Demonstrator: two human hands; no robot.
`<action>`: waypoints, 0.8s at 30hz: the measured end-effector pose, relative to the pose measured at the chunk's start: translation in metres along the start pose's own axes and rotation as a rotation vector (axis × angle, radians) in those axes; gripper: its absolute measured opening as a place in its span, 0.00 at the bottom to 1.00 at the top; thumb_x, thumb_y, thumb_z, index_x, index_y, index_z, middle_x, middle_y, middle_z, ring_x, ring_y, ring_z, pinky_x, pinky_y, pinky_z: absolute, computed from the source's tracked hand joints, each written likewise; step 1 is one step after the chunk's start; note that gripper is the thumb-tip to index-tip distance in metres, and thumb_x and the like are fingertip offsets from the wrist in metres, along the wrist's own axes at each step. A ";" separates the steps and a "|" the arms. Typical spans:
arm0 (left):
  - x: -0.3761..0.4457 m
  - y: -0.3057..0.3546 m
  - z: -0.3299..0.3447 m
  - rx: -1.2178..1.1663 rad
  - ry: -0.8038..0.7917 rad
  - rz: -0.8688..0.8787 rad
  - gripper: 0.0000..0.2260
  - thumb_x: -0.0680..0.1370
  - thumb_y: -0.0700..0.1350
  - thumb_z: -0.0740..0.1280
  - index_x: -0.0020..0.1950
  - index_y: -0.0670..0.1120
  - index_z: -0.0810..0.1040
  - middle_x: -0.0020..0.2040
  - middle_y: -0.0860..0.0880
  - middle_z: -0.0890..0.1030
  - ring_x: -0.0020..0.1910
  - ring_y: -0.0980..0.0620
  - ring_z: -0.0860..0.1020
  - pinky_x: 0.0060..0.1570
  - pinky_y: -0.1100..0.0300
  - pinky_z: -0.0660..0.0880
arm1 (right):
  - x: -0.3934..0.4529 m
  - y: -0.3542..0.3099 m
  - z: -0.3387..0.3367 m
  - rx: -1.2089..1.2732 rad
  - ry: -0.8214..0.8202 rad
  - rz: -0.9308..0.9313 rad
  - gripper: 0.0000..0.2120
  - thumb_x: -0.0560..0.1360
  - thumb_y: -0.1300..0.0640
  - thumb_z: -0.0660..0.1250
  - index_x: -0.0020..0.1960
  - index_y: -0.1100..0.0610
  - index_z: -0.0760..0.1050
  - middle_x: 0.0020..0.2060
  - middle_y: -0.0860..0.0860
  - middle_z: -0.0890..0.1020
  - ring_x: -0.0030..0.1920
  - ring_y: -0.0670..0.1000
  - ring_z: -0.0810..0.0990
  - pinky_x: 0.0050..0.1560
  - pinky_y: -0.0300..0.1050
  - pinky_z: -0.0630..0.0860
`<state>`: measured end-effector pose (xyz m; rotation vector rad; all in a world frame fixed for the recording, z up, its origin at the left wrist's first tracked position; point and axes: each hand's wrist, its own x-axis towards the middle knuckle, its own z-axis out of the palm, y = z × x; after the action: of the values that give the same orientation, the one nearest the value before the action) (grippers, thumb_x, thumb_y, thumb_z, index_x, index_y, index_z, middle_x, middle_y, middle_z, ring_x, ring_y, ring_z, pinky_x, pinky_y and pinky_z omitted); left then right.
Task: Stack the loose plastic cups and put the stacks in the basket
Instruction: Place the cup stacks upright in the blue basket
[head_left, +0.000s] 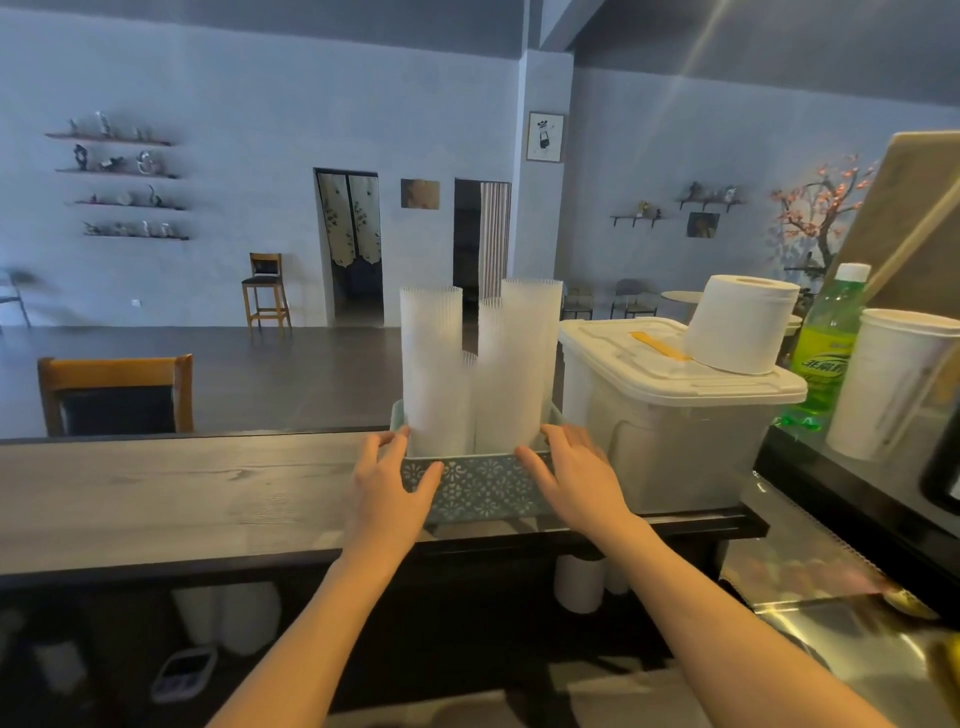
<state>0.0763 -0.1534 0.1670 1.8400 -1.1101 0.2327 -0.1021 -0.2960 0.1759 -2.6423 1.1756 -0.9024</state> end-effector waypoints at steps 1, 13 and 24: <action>0.000 0.002 0.001 -0.007 -0.002 -0.001 0.29 0.76 0.54 0.70 0.75 0.46 0.68 0.65 0.49 0.70 0.57 0.55 0.72 0.51 0.64 0.69 | -0.001 0.003 -0.001 -0.022 0.006 -0.002 0.24 0.82 0.39 0.55 0.66 0.55 0.70 0.64 0.53 0.75 0.66 0.53 0.71 0.64 0.52 0.71; -0.001 0.026 0.005 -0.009 -0.042 -0.017 0.26 0.78 0.48 0.70 0.74 0.45 0.68 0.62 0.50 0.70 0.53 0.59 0.68 0.51 0.66 0.69 | -0.004 0.025 -0.010 -0.097 -0.023 -0.060 0.20 0.84 0.45 0.53 0.63 0.58 0.73 0.62 0.54 0.75 0.65 0.54 0.70 0.63 0.51 0.70; -0.019 0.043 -0.001 0.050 -0.181 -0.088 0.30 0.79 0.55 0.66 0.77 0.45 0.62 0.77 0.48 0.60 0.72 0.48 0.65 0.66 0.54 0.68 | -0.011 0.018 -0.020 -0.128 -0.056 -0.103 0.16 0.82 0.48 0.60 0.63 0.58 0.71 0.62 0.56 0.73 0.65 0.56 0.70 0.61 0.50 0.72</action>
<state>0.0329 -0.1477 0.1833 1.9804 -1.1520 0.0433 -0.1310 -0.2985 0.1814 -2.8331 1.1298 -0.7873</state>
